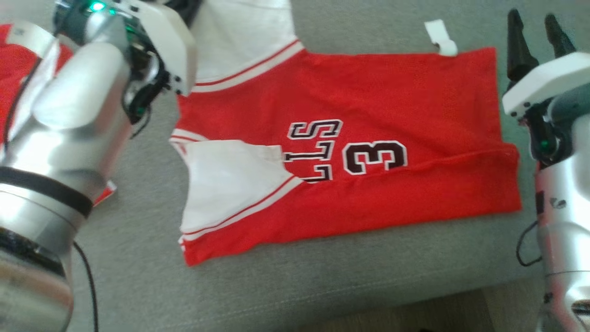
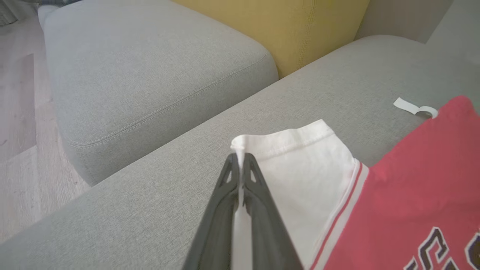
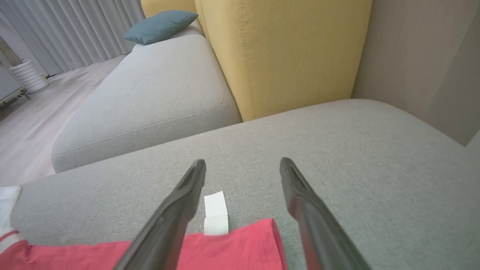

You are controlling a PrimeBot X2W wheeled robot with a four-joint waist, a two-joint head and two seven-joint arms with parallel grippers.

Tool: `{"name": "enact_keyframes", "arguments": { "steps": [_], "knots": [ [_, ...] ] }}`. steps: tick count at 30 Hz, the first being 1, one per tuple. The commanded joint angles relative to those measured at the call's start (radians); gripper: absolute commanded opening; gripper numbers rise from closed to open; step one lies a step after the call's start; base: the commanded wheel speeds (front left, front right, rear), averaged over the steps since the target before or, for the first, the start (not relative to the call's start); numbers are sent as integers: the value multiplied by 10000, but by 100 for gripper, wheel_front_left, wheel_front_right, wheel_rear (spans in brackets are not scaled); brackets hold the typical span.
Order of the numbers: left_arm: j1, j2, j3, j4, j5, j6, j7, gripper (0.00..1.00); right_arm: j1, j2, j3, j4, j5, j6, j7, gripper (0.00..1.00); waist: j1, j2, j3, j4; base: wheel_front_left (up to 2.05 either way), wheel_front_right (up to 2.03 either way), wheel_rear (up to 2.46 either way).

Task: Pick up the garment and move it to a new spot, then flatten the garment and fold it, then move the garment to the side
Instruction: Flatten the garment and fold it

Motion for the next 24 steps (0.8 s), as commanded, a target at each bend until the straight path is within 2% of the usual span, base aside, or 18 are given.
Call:
{"name": "enact_keyframes", "arguments": {
  "steps": [1, 7, 14, 24],
  "knots": [
    [-370, 191, 268, -409, -91, 96, -131, 0, -394, -241, 61, -128, 31, 65, 47, 100, 0, 0, -192, 377, 0, 0, 0],
    [-109, 319, 259, -1464, -139, 335, -133, 0, -739, -513, -453, 982, 531, 65, 525, 100, 0, 0, -73, 810, 0, 0, 0],
    [132, 761, 202, -2710, -117, 673, 191, 0, -1103, -999, -469, 2208, -77, 65, 1120, 100, 0, 0, 213, 1051, 0, 0, 0],
    [308, 1141, 209, -3587, -207, 1022, 600, 0, -1515, -1183, -217, 3204, -158, 65, 1312, 100, 0, 0, 458, 1119, 0, 0, 0]
  ]
}}
